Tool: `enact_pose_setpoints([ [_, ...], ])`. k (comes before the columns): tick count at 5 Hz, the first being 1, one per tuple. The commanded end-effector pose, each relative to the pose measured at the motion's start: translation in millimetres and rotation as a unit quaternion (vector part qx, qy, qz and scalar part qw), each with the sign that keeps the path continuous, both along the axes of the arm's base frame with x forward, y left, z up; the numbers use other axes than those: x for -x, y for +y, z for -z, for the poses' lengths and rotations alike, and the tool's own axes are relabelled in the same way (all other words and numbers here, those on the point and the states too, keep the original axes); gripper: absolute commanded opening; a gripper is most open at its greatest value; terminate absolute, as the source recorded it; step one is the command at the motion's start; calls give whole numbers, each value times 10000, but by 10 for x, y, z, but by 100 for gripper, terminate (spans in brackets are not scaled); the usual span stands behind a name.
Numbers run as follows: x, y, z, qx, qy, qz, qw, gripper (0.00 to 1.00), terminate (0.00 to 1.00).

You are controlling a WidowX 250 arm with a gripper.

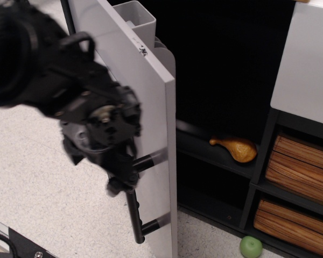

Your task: Open fridge

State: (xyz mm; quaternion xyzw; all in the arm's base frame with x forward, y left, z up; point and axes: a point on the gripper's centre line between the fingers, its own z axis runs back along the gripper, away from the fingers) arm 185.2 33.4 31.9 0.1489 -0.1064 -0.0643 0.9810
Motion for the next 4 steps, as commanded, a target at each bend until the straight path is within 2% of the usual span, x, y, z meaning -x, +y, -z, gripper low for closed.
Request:
enact_pose_setpoints([
  [1, 270, 13, -13, 724, 667, 262, 9948, 100, 0],
  [2, 287, -400, 97, 990, 948, 551, 9890, 100, 0],
  [3, 315, -832, 131, 923, 561, 799, 9909, 100, 0],
  [4, 278, -1332, 230, 903, 509, 870, 9908, 100, 0],
])
